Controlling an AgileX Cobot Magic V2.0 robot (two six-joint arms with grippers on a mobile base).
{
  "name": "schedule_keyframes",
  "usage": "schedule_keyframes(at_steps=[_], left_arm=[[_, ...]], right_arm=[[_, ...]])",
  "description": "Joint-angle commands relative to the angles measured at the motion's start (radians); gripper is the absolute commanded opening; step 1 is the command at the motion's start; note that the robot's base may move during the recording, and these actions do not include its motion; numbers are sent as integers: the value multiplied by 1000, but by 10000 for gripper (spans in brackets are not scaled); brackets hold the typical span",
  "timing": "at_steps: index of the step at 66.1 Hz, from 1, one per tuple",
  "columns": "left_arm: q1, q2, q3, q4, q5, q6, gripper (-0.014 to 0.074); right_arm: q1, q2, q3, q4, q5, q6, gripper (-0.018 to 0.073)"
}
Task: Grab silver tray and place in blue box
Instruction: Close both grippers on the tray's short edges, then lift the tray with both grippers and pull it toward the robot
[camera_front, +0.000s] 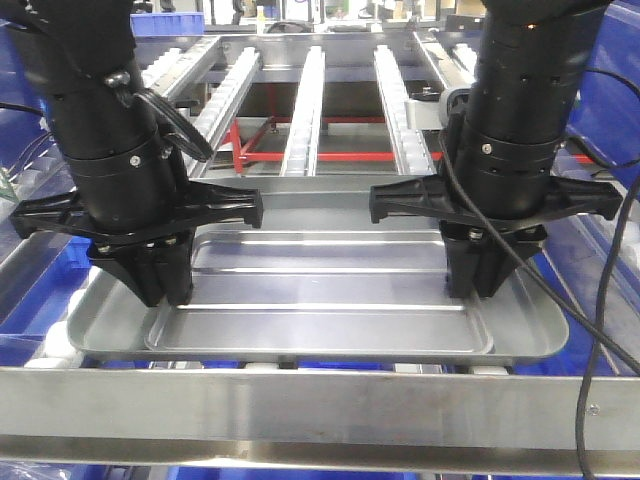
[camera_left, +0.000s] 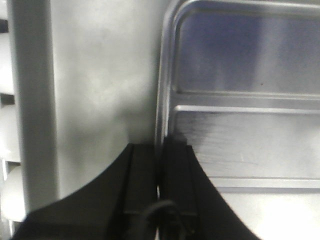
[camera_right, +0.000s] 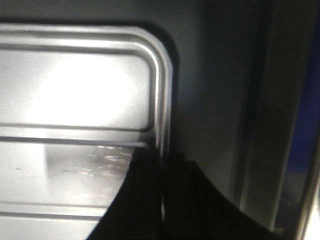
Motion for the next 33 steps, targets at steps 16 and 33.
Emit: schedule_keyframes(at_steps=[16, 33], left_arm=[[0, -53, -109, 7, 107, -8, -104], [-29, -169, -142, -6, 175, -42, -104]], right_arm=[[-3, -80, -86, -13, 52, -10, 50], [-1, -194, -112, -11, 130, 34, 50]])
